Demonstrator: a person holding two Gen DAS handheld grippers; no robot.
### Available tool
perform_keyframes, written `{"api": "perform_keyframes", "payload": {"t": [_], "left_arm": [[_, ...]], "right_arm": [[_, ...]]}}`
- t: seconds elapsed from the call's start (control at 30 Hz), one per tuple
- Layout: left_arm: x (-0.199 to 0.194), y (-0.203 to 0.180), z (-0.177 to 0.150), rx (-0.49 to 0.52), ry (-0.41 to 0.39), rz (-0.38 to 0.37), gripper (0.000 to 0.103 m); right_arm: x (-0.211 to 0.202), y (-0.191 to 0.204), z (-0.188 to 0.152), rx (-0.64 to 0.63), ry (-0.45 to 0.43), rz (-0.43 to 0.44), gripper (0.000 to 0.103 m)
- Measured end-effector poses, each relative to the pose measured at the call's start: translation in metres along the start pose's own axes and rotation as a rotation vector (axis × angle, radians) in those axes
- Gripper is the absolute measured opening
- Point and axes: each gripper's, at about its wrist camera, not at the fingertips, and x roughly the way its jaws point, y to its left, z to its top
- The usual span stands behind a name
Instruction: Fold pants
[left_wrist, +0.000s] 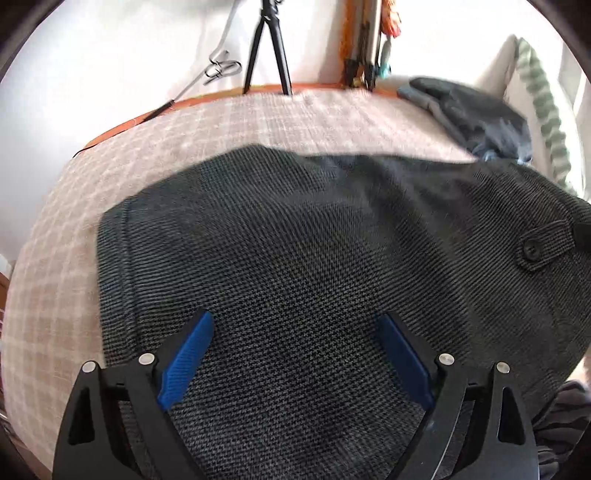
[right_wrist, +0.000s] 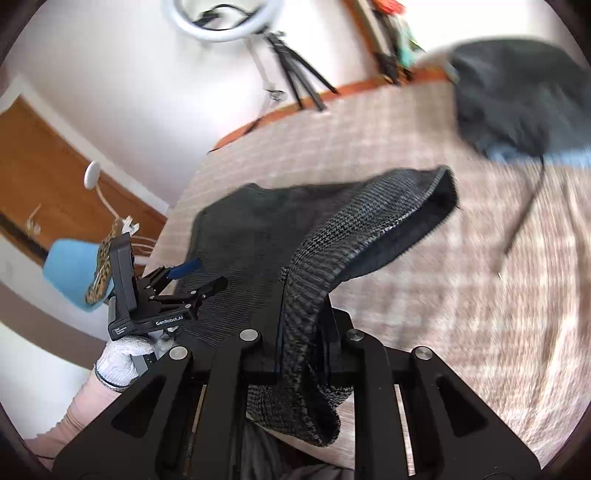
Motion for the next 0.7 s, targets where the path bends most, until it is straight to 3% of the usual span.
{"api": "perform_keyframes", "payload": {"t": [0.2, 0.43, 0.7], "left_arm": [[-0.045, 0.034, -0.018, -0.078, -0.066, -0.073, 0.091], [-0.098, 0.085, -0.052, -0.2, -0.162, -0.062, 0.091], [-0.135, 0.125, -0.093, -0.273, -0.203, -0.006, 0.091]], "right_arm": [[0.011, 0.071, 0.022, -0.165, 0.009, -0.014, 0.016], [0.051, 0.138, 0.035, -0.288, 0.061, -0.037, 0.016], [0.128, 0.202, 0.03, -0.419, 0.186, -0.061, 0.016]]}}
